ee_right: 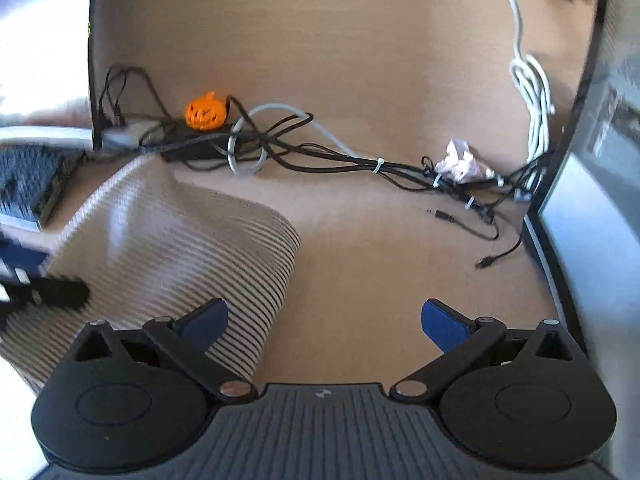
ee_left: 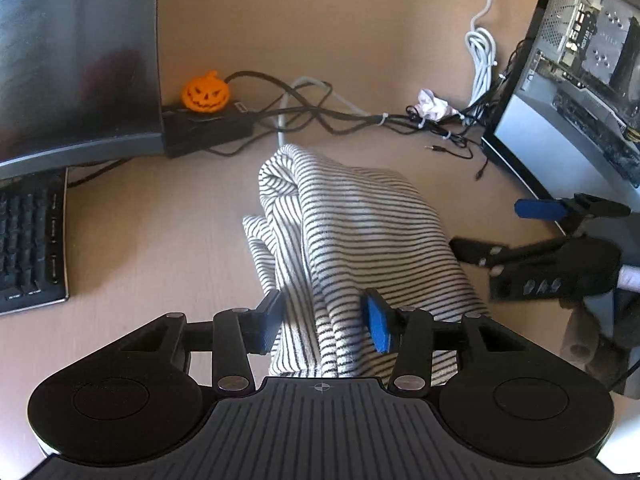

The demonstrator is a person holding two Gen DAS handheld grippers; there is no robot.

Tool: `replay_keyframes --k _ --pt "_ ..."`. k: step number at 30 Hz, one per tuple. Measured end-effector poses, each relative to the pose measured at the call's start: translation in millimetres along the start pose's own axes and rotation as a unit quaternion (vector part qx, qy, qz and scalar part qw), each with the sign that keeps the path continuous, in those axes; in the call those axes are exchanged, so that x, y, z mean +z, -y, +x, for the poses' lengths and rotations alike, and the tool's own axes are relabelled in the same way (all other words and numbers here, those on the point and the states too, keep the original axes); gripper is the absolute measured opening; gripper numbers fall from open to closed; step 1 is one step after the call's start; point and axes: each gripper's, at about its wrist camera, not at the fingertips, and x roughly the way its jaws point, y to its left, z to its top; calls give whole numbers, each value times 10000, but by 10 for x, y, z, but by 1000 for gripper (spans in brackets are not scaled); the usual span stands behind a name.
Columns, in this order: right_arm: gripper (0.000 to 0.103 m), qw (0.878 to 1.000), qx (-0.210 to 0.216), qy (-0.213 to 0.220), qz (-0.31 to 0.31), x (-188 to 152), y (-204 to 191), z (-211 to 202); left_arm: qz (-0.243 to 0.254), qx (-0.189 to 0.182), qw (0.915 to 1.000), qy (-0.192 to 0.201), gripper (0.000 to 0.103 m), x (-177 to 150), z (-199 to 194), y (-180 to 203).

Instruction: Fold clothes

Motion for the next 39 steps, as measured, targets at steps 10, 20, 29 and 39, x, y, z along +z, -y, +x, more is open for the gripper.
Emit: replay_keyframes --k 10,20,29,39 --pt "76 9831 1348 -538 1115 74 232 145 -364 -493 9978 -259 68 -38 164 -98" --pt "69 9774 1911 -687 597 208 -104 369 -651 -853 9936 -368 70 -187 152 -143" --pt "83 9654 2266 -1121 643 14 -49 457 -1117 -912 9886 -439 83 -298 217 -273" --pt "83 9557 2656 -1267 17 47 -892 503 -1544 -504 9865 -213 71 -683 -269 -781"
